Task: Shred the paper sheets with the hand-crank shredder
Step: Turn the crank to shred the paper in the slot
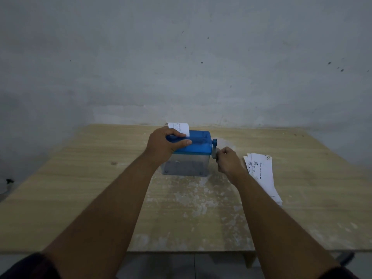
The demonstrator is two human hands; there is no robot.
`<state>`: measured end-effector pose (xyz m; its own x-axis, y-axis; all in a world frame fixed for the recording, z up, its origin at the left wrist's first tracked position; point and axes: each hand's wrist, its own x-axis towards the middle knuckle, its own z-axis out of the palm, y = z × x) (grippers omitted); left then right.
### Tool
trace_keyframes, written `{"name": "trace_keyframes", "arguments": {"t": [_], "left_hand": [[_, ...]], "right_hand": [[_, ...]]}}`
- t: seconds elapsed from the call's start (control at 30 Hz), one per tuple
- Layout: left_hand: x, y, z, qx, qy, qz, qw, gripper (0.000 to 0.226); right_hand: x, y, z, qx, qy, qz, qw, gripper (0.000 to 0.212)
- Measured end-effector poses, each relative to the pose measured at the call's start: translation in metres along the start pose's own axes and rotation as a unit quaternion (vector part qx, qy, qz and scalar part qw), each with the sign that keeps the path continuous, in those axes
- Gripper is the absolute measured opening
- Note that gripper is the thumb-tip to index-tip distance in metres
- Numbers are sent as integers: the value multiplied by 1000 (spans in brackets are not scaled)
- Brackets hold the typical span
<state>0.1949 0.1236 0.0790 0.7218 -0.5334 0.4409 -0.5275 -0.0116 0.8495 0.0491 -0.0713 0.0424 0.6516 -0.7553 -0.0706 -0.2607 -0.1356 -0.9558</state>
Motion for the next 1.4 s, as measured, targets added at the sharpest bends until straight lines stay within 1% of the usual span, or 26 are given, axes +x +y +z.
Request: {"name": "trace_keyframes", "arguments": {"t": [0.07, 0.17, 0.27, 0.33, 0.43, 0.53, 0.63, 0.73, 0.83, 0.93, 1.03, 1.17, 1.23, 1.33, 1.4], "left_hand": [[0, 0, 0, 1, 0, -3, 1000, 40], [0, 2, 0, -5, -1, -7, 1000, 40], [0, 2, 0, -5, 0, -10, 1000, 34], [1, 2, 0, 2, -1, -14, 1000, 30], [2, 1, 1, 22, 0, -12, 1000, 27], [1, 1, 1, 19, 6, -8, 1000, 24], [1, 4, -1, 26, -8, 0, 1000, 24], [-2, 6, -3, 16, -29, 1, 999, 22], [-2, 7, -4, 19, -27, 4, 999, 20], [-2, 5, -3, 13, -25, 9, 1000, 21], [-4, 3, -3, 10, -18, 22, 1000, 23], [-6, 2, -5, 17, -23, 20, 999, 30], [-7, 4, -6, 21, -23, 24, 999, 26], [-6, 6, -5, 27, -24, 30, 999, 23], [-5, 5, -4, 20, -21, 26, 999, 23]], "right_hand": [[-12, 1, 2, -33, 31, -21, 999, 20], [-30, -1, 1, -29, 57, -29, 998, 18], [-42, -2, -4, -30, 60, -31, 997, 8], [-46, -6, -8, -11, 61, -29, 998, 8], [-46, -12, -14, 48, 59, -20, 997, 6], [-50, -17, -20, 82, 37, -18, 996, 7], [-54, -41, -24, 134, 12, -68, 989, 9], [-42, -68, -26, 122, 24, -116, 985, 8], [-25, -78, -23, 100, 35, -134, 985, 16], [-13, -84, -20, 102, 46, -141, 984, 17], [1, -82, -15, 98, 55, -128, 985, 19], [19, -69, -6, 111, 35, -99, 988, 19], [22, -65, -4, 101, 38, -88, 990, 20], [23, -45, -1, 54, 11, -35, 998, 24], [23, -28, 2, 56, -3, 3, 998, 25]]}}
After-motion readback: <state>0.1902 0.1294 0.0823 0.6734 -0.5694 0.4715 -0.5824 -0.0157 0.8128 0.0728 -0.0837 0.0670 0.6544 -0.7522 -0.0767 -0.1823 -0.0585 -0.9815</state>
